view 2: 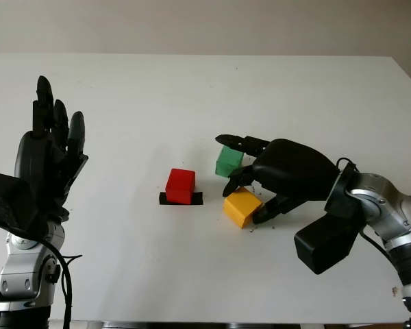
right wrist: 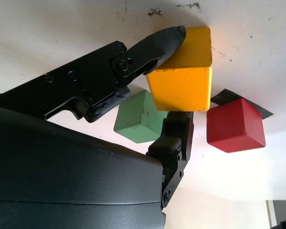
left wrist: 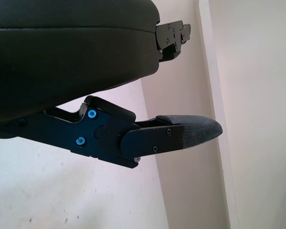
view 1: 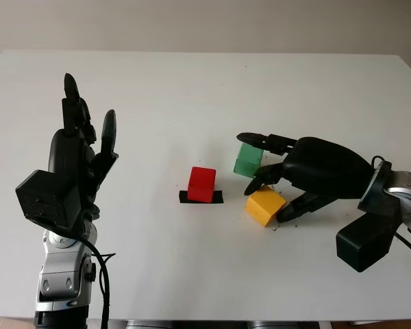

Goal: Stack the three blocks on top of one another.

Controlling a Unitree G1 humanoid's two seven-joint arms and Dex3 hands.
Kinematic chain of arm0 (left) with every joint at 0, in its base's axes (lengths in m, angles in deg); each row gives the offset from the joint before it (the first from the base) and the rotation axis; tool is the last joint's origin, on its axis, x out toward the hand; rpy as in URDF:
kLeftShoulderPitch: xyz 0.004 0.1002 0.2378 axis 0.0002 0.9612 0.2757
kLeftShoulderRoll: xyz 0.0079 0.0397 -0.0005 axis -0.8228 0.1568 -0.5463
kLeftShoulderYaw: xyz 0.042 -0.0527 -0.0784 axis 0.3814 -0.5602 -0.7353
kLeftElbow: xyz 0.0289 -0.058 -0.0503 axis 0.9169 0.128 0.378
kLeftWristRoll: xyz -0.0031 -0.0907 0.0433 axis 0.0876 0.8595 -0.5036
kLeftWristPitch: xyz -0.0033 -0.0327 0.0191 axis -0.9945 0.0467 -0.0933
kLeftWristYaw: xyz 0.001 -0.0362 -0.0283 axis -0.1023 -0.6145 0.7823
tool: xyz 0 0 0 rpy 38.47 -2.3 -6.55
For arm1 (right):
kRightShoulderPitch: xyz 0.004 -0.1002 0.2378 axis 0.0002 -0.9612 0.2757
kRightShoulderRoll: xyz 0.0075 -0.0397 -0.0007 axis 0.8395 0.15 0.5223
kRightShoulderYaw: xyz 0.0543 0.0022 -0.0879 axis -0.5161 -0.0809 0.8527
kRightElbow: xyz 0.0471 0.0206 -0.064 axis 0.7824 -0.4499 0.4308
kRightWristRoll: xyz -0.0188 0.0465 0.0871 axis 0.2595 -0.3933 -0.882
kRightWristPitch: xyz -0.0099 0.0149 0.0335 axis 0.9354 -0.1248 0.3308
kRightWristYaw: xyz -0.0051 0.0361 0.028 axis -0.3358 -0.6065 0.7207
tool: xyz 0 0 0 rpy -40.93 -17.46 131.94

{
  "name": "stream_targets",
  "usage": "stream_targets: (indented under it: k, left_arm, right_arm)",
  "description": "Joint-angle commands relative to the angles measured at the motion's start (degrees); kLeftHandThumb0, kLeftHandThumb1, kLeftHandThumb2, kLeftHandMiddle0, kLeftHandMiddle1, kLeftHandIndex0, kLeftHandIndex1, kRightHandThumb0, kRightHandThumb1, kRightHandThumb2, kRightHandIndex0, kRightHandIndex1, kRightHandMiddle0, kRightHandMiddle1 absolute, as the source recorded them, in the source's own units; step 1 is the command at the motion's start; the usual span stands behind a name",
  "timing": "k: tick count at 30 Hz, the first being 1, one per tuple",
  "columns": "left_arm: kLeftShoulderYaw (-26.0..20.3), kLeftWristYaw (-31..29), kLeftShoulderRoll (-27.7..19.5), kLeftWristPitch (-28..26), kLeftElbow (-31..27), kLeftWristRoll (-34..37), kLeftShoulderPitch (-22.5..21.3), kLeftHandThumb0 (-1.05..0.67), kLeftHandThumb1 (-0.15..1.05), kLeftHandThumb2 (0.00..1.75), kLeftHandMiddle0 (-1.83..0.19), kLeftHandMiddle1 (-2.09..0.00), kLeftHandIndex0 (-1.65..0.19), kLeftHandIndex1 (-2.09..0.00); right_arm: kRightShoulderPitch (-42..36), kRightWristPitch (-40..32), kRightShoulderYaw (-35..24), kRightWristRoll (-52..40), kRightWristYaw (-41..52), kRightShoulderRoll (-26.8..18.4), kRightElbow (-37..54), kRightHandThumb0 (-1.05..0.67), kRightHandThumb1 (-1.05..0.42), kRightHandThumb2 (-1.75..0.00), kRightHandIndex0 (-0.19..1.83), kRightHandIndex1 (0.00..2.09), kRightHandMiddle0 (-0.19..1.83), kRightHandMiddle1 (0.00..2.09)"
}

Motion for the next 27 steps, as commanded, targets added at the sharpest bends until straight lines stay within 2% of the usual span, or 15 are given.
stream_targets:
  k: [1,12,20,27]
  left_arm:
    - [0.3,0.1,0.0,-0.2,-1.1,-0.3,0.4,-0.66,1.05,0.50,0.18,-0.06,0.18,-0.05]
    - [0.4,-0.2,0.0,0.0,-0.4,0.1,-0.3,-0.66,1.05,0.52,0.18,-0.05,0.19,-0.05]
    - [0.8,-0.3,-0.2,-0.6,-0.3,-0.2,-0.9,-0.68,1.05,0.53,0.18,-0.05,0.18,-0.05]
    - [1.1,0.4,0.4,-1.7,-0.9,-0.5,-0.8,-0.68,1.05,0.51,0.17,-0.06,0.17,-0.06]
  right_arm:
    - [1.4,1.0,0.1,0.2,-1.0,0.1,-0.6,-0.44,-0.87,-0.06,0.17,0.07,0.51,1.12]
    - [3.0,2.4,0.4,-4.2,0.0,0.7,-3.1,-0.44,-0.91,-0.06,0.20,0.07,0.48,1.19]
    - [6.0,-5.4,0.0,-18.1,11.9,3.2,-2.0,-0.45,-0.93,-0.06,0.17,0.05,0.45,1.18]
    - [10.0,-11.2,-0.4,-25.1,18.0,7.0,-1.2,-0.49,-0.94,-0.06,0.18,0.05,0.46,1.23]
